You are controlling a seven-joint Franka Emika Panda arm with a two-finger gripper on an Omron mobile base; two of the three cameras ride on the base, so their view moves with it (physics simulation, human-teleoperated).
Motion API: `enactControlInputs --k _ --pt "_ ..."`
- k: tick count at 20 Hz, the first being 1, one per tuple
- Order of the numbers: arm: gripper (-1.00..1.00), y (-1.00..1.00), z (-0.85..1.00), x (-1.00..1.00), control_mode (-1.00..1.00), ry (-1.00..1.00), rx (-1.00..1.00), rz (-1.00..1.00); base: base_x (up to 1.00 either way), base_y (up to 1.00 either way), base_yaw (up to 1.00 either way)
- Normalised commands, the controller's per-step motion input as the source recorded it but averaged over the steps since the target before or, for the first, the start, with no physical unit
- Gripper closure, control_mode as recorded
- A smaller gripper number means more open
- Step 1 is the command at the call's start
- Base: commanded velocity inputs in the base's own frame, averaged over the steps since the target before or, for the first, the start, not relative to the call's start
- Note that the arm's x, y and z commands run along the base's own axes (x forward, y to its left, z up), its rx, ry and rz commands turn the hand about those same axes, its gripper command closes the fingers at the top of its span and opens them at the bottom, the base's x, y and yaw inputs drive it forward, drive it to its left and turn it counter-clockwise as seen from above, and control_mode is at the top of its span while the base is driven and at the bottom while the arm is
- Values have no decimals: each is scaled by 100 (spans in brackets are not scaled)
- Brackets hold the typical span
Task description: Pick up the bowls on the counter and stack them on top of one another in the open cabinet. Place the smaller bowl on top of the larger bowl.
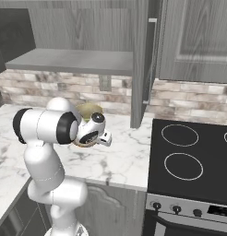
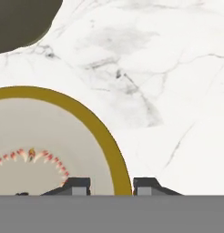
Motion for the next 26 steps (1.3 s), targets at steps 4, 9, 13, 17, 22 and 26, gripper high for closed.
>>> enactControlInputs --k 4,9,13,17,22,26 --pt "100 1 5 0 -100 0 0 -3 0 0 0" --pt "100 21 42 0 -100 -6 0 -12 0 0 0" --pt "100 30 73 2 -100 -8 0 -13 0 0 0" --pt "100 28 89 0 -100 -7 0 -12 0 0 0" --pt "100 17 95 -1 -100 -5 0 -11 0 0 0" --pt "100 14 96 -6 -100 -5 0 -11 0 0 0"
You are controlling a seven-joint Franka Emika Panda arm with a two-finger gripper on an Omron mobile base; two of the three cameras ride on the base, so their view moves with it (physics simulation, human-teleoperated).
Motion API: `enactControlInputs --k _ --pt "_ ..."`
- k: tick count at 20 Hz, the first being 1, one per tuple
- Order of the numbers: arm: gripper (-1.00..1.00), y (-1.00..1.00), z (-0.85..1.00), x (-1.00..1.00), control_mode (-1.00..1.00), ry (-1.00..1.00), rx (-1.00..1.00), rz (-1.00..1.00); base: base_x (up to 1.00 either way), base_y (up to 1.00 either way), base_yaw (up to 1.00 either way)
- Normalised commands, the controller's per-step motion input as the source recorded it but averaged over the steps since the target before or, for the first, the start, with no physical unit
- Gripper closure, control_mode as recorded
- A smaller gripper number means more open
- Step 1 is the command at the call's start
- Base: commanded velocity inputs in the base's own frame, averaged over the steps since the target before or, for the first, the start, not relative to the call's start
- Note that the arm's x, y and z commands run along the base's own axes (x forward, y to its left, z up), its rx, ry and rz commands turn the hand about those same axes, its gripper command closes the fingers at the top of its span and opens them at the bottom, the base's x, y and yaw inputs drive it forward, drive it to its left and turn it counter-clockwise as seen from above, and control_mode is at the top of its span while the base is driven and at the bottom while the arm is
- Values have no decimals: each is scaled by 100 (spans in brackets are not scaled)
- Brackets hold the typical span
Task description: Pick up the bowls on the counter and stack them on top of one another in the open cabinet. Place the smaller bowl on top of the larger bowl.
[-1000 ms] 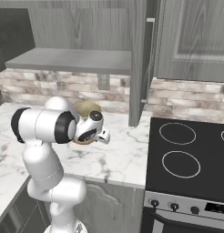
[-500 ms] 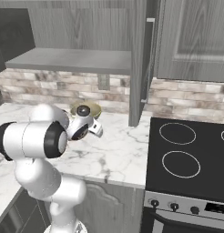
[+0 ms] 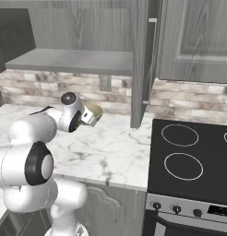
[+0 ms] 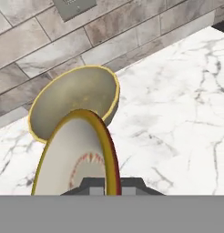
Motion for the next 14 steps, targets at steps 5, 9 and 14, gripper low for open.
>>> enactControlInputs --k 5,9,14 --pt "100 2 84 -11 -100 -3 3 -9 0 0 0" --pt "100 -2 34 3 -100 -3 10 -7 0 0 0" --pt "100 -29 11 -1 -100 -9 22 0 0 0 0"
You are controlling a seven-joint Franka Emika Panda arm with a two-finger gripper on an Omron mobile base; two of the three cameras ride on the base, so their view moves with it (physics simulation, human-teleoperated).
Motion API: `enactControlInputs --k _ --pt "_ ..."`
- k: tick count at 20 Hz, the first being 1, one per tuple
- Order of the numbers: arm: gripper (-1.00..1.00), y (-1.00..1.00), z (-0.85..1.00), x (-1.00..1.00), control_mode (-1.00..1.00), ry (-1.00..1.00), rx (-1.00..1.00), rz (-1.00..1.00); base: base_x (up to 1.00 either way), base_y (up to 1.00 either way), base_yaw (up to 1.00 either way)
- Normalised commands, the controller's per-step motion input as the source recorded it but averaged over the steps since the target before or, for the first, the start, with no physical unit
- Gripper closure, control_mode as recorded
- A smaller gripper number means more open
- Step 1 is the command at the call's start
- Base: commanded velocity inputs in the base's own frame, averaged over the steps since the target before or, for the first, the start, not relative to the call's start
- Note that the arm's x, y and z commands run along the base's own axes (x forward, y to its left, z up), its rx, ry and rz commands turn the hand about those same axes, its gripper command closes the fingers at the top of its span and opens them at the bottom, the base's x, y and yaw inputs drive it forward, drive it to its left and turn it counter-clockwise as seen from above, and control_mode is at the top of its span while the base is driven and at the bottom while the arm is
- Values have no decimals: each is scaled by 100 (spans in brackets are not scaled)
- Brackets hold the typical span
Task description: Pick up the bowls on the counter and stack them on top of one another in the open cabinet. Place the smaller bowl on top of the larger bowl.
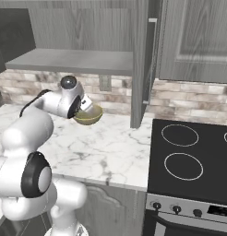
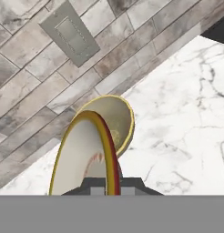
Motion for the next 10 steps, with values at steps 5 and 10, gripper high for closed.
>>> enactControlInputs --k 5,10 --pt "100 -39 1 -2 -100 -9 28 0 0 0 0" --pt "100 -14 0 0 -100 -2 14 1 0 0 0"
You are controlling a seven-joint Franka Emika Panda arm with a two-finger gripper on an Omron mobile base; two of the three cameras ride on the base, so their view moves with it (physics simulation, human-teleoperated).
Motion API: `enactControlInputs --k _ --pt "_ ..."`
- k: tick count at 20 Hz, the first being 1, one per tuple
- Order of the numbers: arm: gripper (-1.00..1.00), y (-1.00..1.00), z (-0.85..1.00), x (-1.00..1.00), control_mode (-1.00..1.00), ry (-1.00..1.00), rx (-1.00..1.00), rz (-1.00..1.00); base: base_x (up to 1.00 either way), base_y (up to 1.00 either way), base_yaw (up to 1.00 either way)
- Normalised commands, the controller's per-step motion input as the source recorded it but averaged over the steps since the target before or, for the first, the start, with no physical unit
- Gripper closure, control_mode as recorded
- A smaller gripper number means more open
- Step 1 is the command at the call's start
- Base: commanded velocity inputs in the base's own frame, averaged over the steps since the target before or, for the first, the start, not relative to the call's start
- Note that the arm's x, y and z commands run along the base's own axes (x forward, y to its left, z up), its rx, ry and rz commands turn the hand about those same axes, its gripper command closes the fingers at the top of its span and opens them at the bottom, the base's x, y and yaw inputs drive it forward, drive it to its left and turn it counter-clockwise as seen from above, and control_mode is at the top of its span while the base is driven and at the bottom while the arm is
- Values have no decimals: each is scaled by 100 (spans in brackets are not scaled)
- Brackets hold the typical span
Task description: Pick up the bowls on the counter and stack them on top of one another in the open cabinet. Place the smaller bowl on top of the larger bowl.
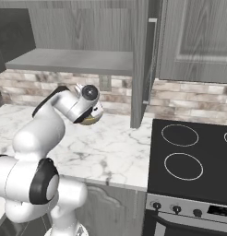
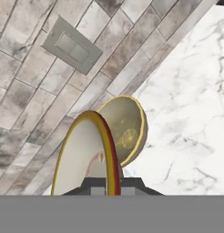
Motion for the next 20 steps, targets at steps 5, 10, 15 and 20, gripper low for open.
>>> enactControlInputs --k 5,10,15,20 --pt "100 1 -2 8 -100 0 0 0 0 0 0" --pt "100 7 -9 25 -100 0 1 0 0 0 0" --pt "100 5 -12 31 -100 0 0 -1 0 0 0" --pt "100 4 -17 31 -100 0 1 -1 0 0 0"
